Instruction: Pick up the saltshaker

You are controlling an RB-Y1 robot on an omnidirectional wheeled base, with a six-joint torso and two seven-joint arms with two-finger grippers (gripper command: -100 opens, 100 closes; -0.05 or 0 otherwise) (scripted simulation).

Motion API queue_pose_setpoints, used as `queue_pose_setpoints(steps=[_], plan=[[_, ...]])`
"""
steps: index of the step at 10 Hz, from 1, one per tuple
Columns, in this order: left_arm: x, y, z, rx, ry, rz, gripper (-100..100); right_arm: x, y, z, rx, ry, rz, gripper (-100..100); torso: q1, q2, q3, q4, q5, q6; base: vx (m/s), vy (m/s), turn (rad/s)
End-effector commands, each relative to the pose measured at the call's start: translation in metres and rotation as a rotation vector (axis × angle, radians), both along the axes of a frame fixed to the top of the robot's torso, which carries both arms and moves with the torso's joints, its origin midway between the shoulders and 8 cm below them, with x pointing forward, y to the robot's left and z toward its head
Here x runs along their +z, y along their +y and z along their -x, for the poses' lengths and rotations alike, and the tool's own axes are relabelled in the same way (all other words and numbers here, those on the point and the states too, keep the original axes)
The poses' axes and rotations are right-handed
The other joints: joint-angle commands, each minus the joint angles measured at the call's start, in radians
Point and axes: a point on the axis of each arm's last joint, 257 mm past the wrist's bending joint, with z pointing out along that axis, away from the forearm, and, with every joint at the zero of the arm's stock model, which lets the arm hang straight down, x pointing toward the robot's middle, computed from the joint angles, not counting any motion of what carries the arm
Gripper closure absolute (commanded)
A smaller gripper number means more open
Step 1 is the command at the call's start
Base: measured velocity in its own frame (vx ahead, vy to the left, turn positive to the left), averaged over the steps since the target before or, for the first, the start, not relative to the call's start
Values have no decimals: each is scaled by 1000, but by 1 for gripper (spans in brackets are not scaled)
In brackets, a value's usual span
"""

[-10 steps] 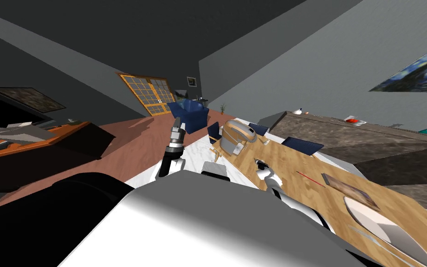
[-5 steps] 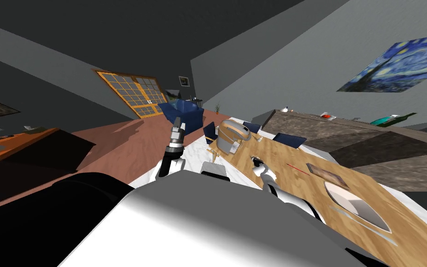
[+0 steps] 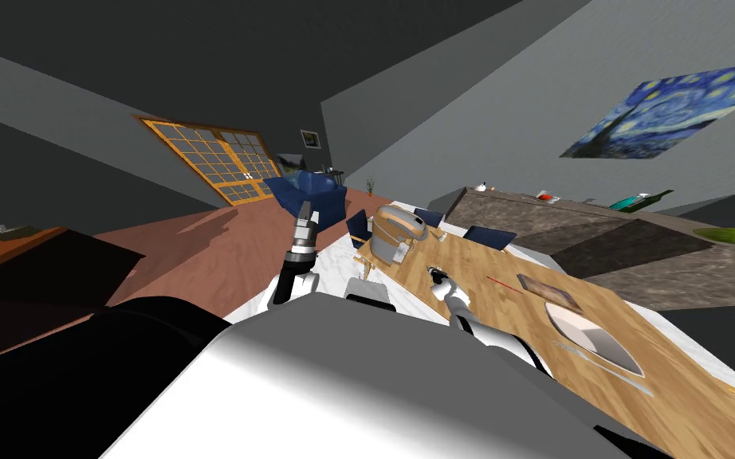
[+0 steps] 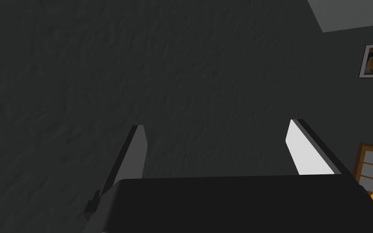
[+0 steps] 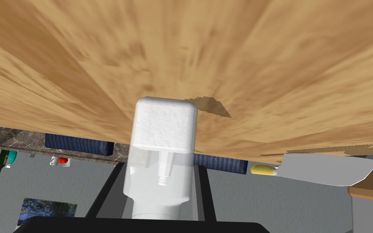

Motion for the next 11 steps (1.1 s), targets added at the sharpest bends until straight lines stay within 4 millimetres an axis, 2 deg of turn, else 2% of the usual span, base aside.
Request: queue_pose_setpoints(steps=[1, 3, 5, 7, 8, 9, 10, 11], plan=[[0, 0, 0, 0, 0, 0, 0, 1, 1, -2, 17, 3, 17, 100, 0, 0, 0, 0, 0, 0, 2, 3, 27], [0, 0, 0, 0, 0, 0, 0, 7, 37, -28, 88, -4, 17, 100, 0, 0, 0, 0, 1, 2, 25, 10, -400], [0, 0, 0, 0, 0, 0, 0, 5, 43, -28, 71, -14, -23, 100, 1, -1, 0, 0, 1, 0, 18, 9, -49], [0, 0, 0, 0, 0, 0, 0, 6, 42, -29, 104, 0, 24, 100, 0, 0, 0, 0, 0, 0, 0, -1, 16], [0, 0, 0, 0, 0, 0, 0, 10, 62, -41, 148, -1, 30, 100, 0, 1, 0, 0, 1, 1, 13, 1, -347], [0, 0, 0, 0, 0, 0, 0, 10, 62, -41, 148, -1, 30, 100, 0, 1, 0, 0, 2, 3, 14, 11, -161], [0, 0, 0, 0, 0, 0, 0, 14, 81, -53, 191, -3, 39, 100, 1, 0, 0, 0, 1, 1, 18, 10, -296], [0, 0, 0, 0, 0, 0, 0, 13, 81, -53, 178, -8, 20, 100, 1, 0, 0, 0, 1, 2, 18, 15, -134]])
